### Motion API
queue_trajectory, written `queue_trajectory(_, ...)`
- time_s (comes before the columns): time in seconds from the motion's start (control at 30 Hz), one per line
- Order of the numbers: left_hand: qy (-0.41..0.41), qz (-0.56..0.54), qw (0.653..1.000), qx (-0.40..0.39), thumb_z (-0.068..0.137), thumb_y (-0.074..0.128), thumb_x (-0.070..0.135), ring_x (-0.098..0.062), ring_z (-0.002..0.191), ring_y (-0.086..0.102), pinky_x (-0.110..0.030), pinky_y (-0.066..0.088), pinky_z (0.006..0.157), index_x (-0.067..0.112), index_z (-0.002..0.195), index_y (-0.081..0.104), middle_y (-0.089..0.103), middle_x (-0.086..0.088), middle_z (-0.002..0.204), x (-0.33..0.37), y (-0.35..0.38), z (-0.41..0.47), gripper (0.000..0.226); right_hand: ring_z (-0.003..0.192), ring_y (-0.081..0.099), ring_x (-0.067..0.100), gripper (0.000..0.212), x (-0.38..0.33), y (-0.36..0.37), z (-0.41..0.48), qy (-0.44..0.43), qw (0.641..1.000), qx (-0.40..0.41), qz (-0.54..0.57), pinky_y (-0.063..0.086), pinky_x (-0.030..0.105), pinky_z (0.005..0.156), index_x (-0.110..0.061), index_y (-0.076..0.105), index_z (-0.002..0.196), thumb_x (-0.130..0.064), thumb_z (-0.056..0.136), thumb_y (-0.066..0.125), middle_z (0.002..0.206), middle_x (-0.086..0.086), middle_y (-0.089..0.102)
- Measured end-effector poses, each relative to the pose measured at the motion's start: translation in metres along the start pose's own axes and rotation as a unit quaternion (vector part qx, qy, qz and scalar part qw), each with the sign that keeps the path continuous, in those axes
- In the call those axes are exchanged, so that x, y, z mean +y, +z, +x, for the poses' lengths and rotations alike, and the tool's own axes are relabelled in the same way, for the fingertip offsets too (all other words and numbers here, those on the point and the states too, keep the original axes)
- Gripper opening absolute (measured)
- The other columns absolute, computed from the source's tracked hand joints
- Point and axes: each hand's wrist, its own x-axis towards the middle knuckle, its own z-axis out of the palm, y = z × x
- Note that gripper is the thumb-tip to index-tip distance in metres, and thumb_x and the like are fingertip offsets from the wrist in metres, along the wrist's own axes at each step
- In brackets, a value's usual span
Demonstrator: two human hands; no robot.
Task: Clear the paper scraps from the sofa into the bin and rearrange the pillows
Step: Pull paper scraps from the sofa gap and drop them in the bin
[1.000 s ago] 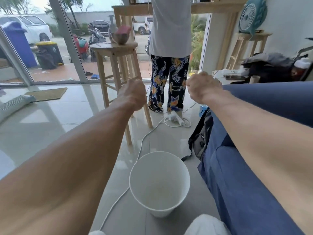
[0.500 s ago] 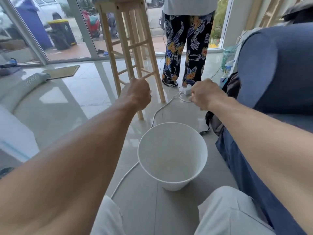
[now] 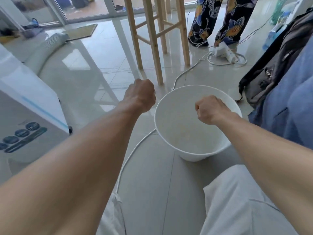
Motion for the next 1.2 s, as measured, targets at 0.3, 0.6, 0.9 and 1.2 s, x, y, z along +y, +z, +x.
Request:
queue_trajectory(0.3,-0.009,-0.008,1.000,-0.013,0.091,0.052,0.016,-0.037,0.093,0.061,-0.040,0.054,0.082,0.011,0.103,0.072,0.063,-0.014,0.108,-0.001,0.017,-0.002,0.024,0.120,0.051,0.032,0.034,0.007,0.011,0.006,-0.005,0.996,-0.032,0.082,0.042,0.035,0.097,-0.029,0.062,0.122,-0.030,0.097,0.039,0.133,0.005,0.053)
queue_trajectory(0.6,0.037,-0.069,0.996,-0.034,0.092,0.049,0.015,-0.034,0.101,0.060,-0.032,0.046,0.080,0.027,0.111,0.071,0.062,-0.011,0.117,0.035,0.043,0.009,0.031,0.146,0.005,0.031,0.052,0.046,0.018,-0.016,0.043,0.999,0.006,-0.019,0.014,0.043,0.115,-0.021,0.027,0.149,-0.037,0.100,0.034,0.158,0.011,0.012)
queue_trajectory(0.9,0.057,-0.073,0.995,-0.040,0.092,0.050,0.013,-0.027,0.121,0.051,-0.035,0.043,0.095,0.012,0.129,0.061,0.050,-0.005,0.136,0.069,0.114,0.018,0.038,0.148,-0.008,0.025,0.063,0.065,0.043,-0.027,0.065,0.997,0.012,0.034,0.002,0.040,0.118,-0.014,0.008,0.154,-0.037,0.101,0.033,0.161,0.011,-0.005)
queue_trajectory(1.2,0.089,0.095,0.932,-0.339,0.093,0.052,0.041,-0.029,0.133,0.039,-0.038,0.037,0.108,0.018,0.141,0.048,0.045,-0.010,0.143,0.084,0.167,0.008,0.054,0.148,-0.008,0.027,0.058,0.070,0.052,-0.025,0.060,0.997,0.022,0.037,0.002,0.039,0.118,-0.014,0.012,0.154,-0.033,0.102,0.031,0.161,0.014,-0.005)
